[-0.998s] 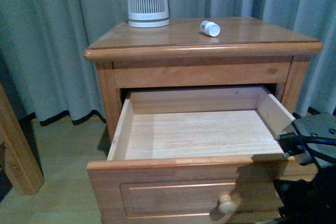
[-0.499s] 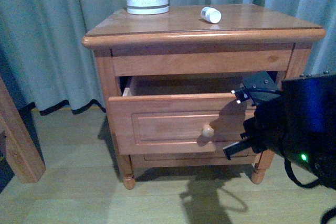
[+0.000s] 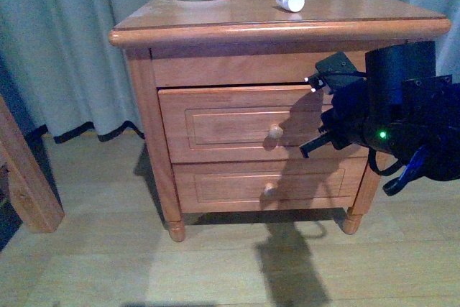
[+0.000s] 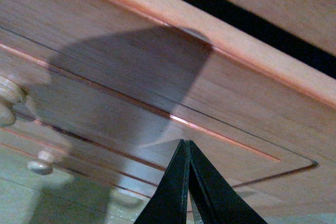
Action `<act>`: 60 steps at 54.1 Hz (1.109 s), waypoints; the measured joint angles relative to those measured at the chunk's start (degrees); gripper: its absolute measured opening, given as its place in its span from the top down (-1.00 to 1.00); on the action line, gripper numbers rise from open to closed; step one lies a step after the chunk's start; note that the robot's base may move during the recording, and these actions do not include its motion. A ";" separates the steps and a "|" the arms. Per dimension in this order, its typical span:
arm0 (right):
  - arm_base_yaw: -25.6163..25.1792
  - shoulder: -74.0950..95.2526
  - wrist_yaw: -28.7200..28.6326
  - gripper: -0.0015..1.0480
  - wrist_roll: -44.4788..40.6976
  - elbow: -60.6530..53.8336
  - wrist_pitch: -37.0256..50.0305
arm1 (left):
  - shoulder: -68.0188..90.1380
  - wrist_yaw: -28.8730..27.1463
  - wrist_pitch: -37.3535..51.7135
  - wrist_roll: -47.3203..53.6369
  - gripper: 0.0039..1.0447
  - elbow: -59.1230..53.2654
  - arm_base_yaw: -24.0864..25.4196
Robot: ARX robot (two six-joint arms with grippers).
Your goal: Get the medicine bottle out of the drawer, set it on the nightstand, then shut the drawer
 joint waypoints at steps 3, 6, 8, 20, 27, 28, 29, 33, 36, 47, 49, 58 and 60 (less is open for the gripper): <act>-0.11 0.17 -0.42 0.94 -0.37 0.85 -0.83 | 0.00 0.00 0.00 0.00 -0.88 0.00 0.00; -0.26 0.37 -1.03 0.94 -0.85 1.53 -1.51 | 0.00 0.00 0.00 0.00 -0.88 0.00 0.00; -0.37 0.55 -1.40 0.94 -1.07 1.95 -1.79 | 0.00 0.00 0.00 0.00 -0.88 0.00 0.00; -1.81 1.29 -3.93 0.94 -1.60 4.13 -4.46 | 0.00 0.00 0.00 0.00 -0.88 0.00 0.00; -2.71 1.51 -5.49 0.94 -1.38 5.01 -5.79 | 0.00 0.00 0.00 0.00 -0.88 0.00 0.00; -2.75 1.51 -5.55 0.94 -1.38 5.07 -5.84 | 0.00 0.00 0.00 0.00 -0.88 0.00 0.00; -2.89 1.51 -5.77 0.94 -1.36 5.11 -5.90 | 0.00 0.00 0.00 0.00 -0.88 0.00 0.00; -3.28 1.51 -6.54 0.94 -0.94 5.27 -6.19 | 0.00 0.00 0.00 0.00 -0.88 0.00 0.00; -3.41 1.51 -6.80 0.94 -0.42 5.31 -6.32 | 0.00 0.00 0.00 0.00 -0.88 0.00 0.00; -3.63 -0.35 -4.83 0.94 7.96 3.39 -6.93 | 0.00 0.00 0.00 0.00 -0.88 0.00 0.00; -4.04 -2.10 -4.72 0.94 10.56 1.53 -6.93 | 0.00 -0.02 0.00 0.00 -0.88 0.00 0.00; -2.69 -12.92 -6.51 0.94 22.34 -10.01 -6.58 | 0.00 0.00 0.00 0.00 -0.88 0.00 0.00; -1.86 -14.88 -7.15 0.94 24.90 -12.04 -7.19 | 0.00 0.00 0.00 0.00 -0.88 0.00 0.00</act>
